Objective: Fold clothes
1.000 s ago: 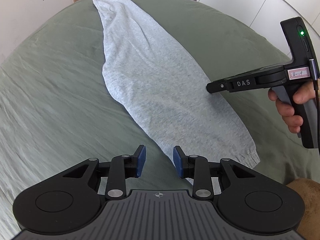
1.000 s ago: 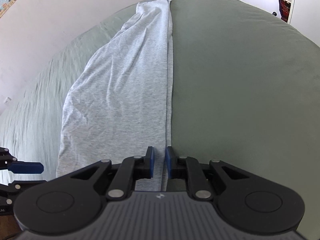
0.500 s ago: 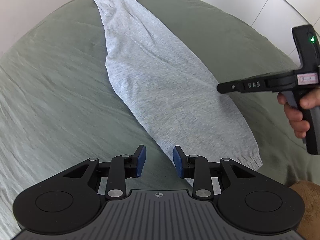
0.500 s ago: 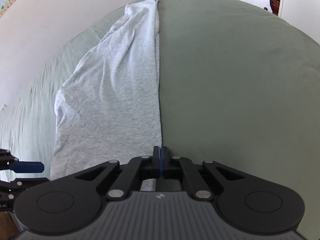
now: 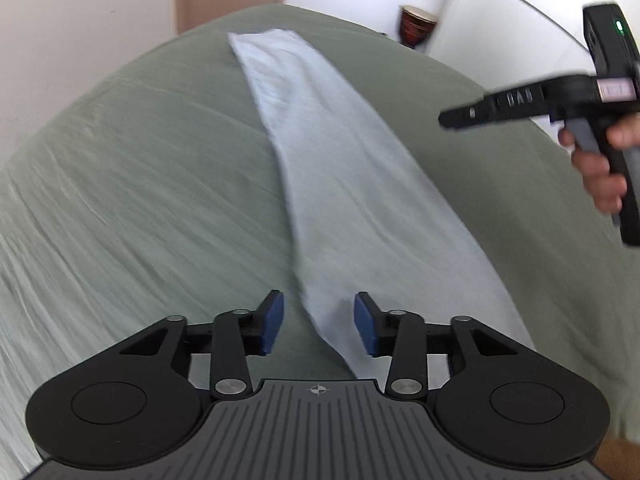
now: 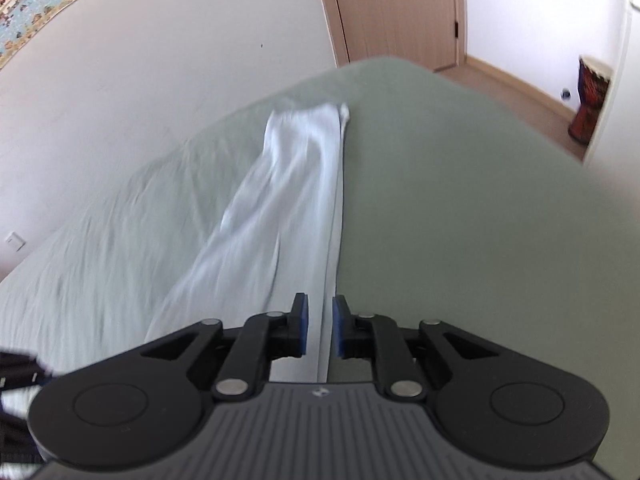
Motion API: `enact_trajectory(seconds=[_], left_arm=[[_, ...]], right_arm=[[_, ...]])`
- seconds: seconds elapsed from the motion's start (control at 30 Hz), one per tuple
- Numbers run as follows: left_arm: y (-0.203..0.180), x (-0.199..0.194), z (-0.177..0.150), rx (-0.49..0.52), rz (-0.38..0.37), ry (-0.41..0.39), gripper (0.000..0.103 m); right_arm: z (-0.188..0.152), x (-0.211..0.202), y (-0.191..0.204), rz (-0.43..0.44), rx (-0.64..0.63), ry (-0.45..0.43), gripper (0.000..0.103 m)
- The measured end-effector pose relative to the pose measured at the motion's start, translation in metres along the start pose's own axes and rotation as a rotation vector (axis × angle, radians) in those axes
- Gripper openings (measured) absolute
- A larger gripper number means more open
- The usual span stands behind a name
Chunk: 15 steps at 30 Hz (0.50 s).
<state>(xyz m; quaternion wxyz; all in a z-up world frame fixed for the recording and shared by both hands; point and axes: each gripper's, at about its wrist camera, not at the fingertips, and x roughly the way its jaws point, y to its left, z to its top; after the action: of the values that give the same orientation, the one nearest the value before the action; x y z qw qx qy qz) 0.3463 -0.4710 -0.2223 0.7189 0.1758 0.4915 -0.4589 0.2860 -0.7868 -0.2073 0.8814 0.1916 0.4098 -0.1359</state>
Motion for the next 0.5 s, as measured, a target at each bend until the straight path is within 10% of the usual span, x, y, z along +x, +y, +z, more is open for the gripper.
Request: enact_trajectory(seconds=[0.33, 0.5], left_arm=[[0.015, 0.038, 0.049, 0.11, -0.065, -0.032, 0.046], [0.041, 0.07, 0.102, 0.138, 0.15, -0.09, 0.048]], right_arm=[[0.1, 0.076, -0.005, -0.026, -0.078, 0.046, 0.022], [0.113, 0.092, -0.007, -0.05, -0.087, 0.08, 0.034]])
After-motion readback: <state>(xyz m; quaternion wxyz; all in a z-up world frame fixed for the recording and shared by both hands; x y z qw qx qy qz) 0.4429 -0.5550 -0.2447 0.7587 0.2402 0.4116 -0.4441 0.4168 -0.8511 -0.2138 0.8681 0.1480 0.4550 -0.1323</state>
